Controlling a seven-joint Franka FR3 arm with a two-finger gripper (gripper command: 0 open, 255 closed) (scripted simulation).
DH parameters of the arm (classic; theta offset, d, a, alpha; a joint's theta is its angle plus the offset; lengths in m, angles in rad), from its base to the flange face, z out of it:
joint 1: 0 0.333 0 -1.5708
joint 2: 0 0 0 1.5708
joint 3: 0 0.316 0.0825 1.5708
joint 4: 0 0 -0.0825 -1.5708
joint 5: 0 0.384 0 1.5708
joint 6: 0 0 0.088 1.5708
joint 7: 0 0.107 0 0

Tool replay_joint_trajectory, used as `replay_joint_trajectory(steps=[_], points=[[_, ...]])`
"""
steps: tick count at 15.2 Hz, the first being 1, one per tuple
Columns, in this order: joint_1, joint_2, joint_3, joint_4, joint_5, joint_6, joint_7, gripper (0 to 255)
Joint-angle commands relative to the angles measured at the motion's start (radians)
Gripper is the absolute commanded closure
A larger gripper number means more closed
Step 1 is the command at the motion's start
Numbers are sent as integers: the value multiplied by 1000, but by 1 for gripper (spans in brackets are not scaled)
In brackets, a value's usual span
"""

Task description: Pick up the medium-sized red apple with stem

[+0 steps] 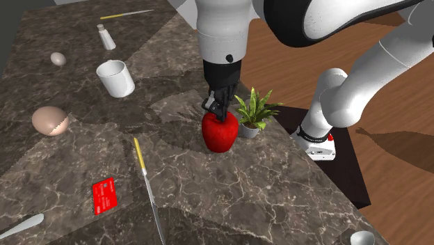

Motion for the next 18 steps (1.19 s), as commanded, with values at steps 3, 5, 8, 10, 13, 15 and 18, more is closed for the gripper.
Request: replay_joint_trajectory(steps=[3,5,8,10,13,15,18], points=[[0,0,0,-1,0,1,0,255],[-2,5,-2,30,-3,-25,3,255],[-4,15,-4,79,-8,-65,9,255],[-6,22,-5,113,-11,-91,13,255],[-8,35,-5,165,-16,-131,20,255],[-10,45,-5,201,-20,-158,25,255],[-12,62,-4,258,-26,-198,33,255]])
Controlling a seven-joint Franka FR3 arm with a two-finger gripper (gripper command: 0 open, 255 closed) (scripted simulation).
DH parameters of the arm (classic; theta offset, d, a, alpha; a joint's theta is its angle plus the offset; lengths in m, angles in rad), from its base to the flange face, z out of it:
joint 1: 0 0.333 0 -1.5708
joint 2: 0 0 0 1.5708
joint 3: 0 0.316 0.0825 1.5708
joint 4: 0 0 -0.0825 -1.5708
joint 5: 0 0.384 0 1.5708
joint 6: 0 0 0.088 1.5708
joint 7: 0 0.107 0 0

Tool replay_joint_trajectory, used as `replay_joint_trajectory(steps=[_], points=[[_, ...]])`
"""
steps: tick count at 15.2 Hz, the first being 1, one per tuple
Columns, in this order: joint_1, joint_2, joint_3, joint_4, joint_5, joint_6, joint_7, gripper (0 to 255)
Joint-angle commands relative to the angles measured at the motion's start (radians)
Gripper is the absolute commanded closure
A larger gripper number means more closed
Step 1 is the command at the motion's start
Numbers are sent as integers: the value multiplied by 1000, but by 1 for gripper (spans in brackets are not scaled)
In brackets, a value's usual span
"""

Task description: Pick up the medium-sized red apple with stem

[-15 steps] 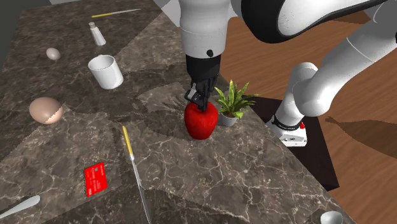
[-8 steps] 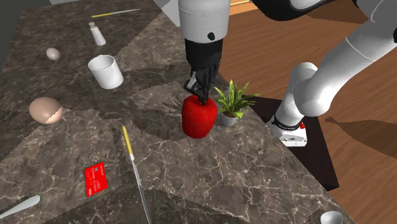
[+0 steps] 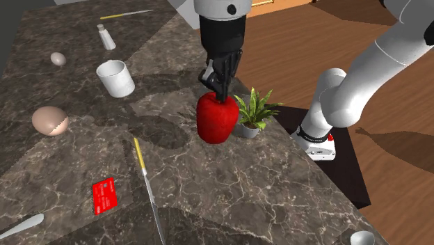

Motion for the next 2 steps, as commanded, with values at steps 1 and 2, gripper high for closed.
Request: replay_joint_trajectory(steps=[1,2], points=[[-1,4,-1,20,-2,-17,2,255],[-1,4,-1,20,-2,-17,2,255]])
